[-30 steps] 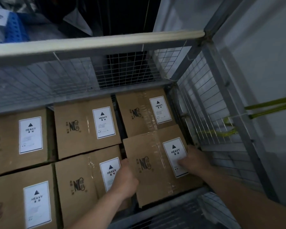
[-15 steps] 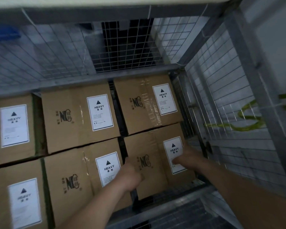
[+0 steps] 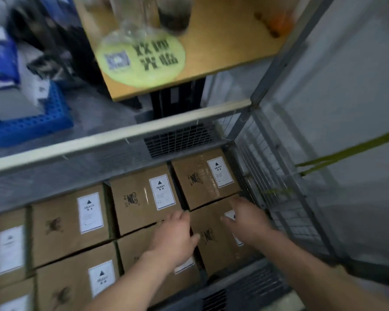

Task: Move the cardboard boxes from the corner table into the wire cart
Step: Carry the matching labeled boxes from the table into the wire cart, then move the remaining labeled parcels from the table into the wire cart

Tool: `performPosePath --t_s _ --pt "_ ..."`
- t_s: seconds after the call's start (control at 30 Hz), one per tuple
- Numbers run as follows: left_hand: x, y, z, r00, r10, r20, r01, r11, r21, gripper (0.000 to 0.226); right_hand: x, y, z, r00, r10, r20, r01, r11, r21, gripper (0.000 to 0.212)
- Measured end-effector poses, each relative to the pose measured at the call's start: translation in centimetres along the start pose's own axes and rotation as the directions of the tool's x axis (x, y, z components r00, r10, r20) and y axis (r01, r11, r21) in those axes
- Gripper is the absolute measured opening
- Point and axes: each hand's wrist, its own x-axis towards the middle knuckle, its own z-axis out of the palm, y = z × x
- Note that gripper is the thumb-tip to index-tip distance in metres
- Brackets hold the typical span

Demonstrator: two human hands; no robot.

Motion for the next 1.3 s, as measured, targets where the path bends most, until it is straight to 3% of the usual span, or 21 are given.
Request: performPosePath --t_s 0.1,0.27,0.53,0.9,1.3 --pt "-3.2 1.0 -6.3 0.994 0.071 -0.088 -0.057 0.987 0.150 0.073 -4.3 -4.0 -3.7 0.996 0.002 -0.094 -0.005 1.000 -0.027 0.060" --pt "-9.4 3.0 -16.1 0.952 0.221 -0.211 -0.150 0.940 0.305 0.076 -12.0 -9.7 -9.9 0.957 0.003 -0.290 -0.025 0.997 -0.073 0.066" --pt "-17.0 7.8 -23.8 0.864 0.418 -0.280 -0.285 0.866 0.411 0.079 -22.5 -14.0 -16.8 0.873 -0.001 -0.487 -0.046 0.995 -0.084 0.073" --pt "-25.5 15.9 -23.9 0.722 0.609 -0.327 -0.423 0.764 0.488 0.079 -35.9 -11.6 -18.7 0.745 0.084 -0.662 -0.148 0.988 -0.042 0.070" --pt "-37.7 24.1 -20.7 0.554 0.773 -0.310 -0.585 0.626 0.516 0.079 -51.2 -6.5 -17.7 0.623 0.216 -0.751 -0.290 0.956 0.035 0.068"
